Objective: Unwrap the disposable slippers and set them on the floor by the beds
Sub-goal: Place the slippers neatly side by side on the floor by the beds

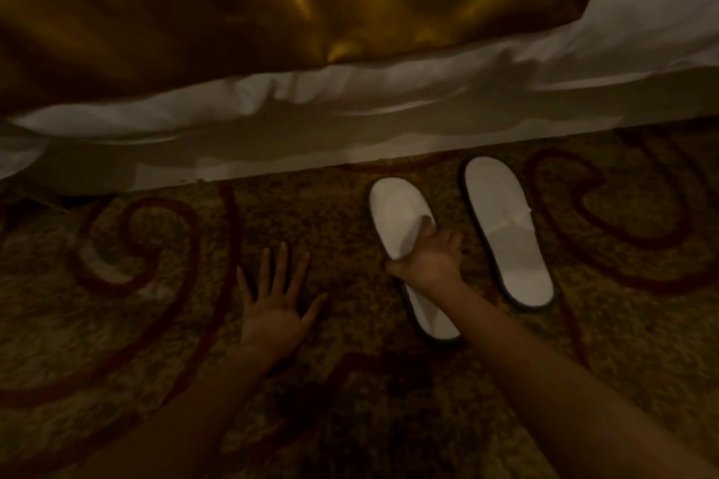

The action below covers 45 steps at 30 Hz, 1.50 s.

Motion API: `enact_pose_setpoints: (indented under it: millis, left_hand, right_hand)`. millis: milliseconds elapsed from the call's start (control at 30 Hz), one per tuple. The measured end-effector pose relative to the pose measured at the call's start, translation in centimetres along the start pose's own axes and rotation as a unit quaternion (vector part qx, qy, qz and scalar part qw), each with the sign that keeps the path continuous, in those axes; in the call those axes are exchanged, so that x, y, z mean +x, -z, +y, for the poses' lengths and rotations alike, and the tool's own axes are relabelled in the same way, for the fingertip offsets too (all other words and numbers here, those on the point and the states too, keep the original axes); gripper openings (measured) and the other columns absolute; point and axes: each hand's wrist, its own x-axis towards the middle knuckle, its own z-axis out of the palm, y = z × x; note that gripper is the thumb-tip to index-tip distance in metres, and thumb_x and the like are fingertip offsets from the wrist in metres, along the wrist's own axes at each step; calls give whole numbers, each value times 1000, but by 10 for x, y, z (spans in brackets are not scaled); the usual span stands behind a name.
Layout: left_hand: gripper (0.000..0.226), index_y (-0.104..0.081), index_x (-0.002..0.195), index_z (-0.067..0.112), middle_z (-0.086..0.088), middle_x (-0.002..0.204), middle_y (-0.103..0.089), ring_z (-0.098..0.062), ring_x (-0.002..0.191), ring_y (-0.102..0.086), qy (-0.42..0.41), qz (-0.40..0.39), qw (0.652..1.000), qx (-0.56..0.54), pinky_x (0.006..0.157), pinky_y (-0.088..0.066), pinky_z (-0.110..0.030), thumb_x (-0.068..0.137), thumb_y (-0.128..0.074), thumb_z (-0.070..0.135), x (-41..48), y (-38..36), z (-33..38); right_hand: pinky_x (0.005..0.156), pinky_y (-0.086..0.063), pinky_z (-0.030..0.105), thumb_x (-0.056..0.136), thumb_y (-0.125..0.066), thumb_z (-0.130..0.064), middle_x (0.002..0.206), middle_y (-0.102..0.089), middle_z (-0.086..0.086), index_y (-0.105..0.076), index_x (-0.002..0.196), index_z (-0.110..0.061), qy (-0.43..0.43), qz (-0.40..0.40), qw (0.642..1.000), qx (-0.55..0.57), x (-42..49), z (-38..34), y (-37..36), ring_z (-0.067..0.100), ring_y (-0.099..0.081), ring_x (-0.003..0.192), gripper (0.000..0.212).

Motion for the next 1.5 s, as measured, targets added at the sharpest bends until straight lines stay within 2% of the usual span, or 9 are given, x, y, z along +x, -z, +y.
enact_pose_setpoints:
  millis: [267, 500, 800, 900, 1000, 1067, 1133, 1333, 1500]
  left_hand:
    - [80, 23, 138, 40, 3, 152, 27, -20, 142, 24, 26, 11, 1000, -6, 110, 23, -53, 67, 18, 78, -8, -2, -8]
    - [86, 24, 138, 38, 2, 151, 29, -20, 141, 27, 14, -4, 1000, -19, 111, 22, -54, 63, 22, 80, -11, 1, -9]
    - [90, 10, 142, 32, -1, 153, 18, -25, 142, 17, 7, 8, 1000, -17, 112, 15, -57, 65, 21, 79, -12, 4, -8]
    - [90, 8, 143, 33, -1, 153, 18, -24, 142, 17, 7, 13, 1000, -17, 113, 14, -57, 66, 19, 79, -11, 4, -7]
    - [90, 11, 142, 32, -3, 153, 19, -25, 142, 18, 9, 8, 1000, -8, 113, 13, -58, 66, 21, 78, -12, 4, -7]
    - [91, 13, 142, 32, -2, 153, 21, -24, 142, 19, 10, 5, 1000, -3, 112, 14, -58, 65, 23, 78, -11, 4, -7]
    - [91, 13, 142, 32, -1, 153, 21, -23, 141, 20, 11, 0, 1000, -11, 112, 17, -56, 65, 22, 79, -10, 4, -8]
    - [88, 15, 142, 34, 0, 153, 23, -22, 142, 23, 8, -9, 1000, -3, 109, 24, -53, 66, 20, 78, -10, 2, -10]
    - [85, 14, 142, 35, 0, 154, 20, -23, 142, 19, 12, -2, 1000, 6, 108, 26, -52, 69, 18, 78, -9, 0, -10]
  right_hand:
    - [119, 0, 39, 78, -68, -31, 158, 1, 7, 15, 147, -20, 258, -115, 954, -105, 0, 15, 12, 28, -4, 144, 108]
    - [118, 8, 48, 66, -72, -54, 158, 4, 7, 14, 147, -22, 238, -112, 950, -169, 3, -5, 9, 30, 5, 144, 122]
    - [111, 19, 45, 85, -58, -18, 159, 11, -3, 10, 147, -25, 383, -153, 853, -321, 8, -8, 14, 21, 14, 145, 93]
    - [112, 16, 49, 91, -49, -19, 158, 15, 0, 9, 148, -27, 330, -113, 907, -235, 3, 7, 18, 24, 19, 144, 81]
    - [116, -7, 55, 91, -46, -40, 157, 1, 14, 7, 148, -17, 115, 3, 992, -53, -2, 8, 17, 35, -3, 144, 81]
    - [115, -17, 51, 86, -42, -61, 154, -10, 20, 5, 148, -9, -28, 3, 999, 40, -3, -4, 12, 39, -16, 139, 93]
    - [116, -13, 48, 79, -35, -74, 155, -6, 21, 8, 147, -6, -84, -23, 996, 35, -1, -19, 4, 38, -13, 141, 105]
    - [117, 0, 44, 75, -48, -72, 155, 9, 24, 13, 144, 1, -27, -27, 998, -47, 5, -43, -11, 38, 3, 143, 118]
    - [117, 3, 39, 76, -58, -63, 154, 22, 19, 15, 146, -7, 80, -59, 995, -2, 7, -36, -15, 34, 15, 143, 116]
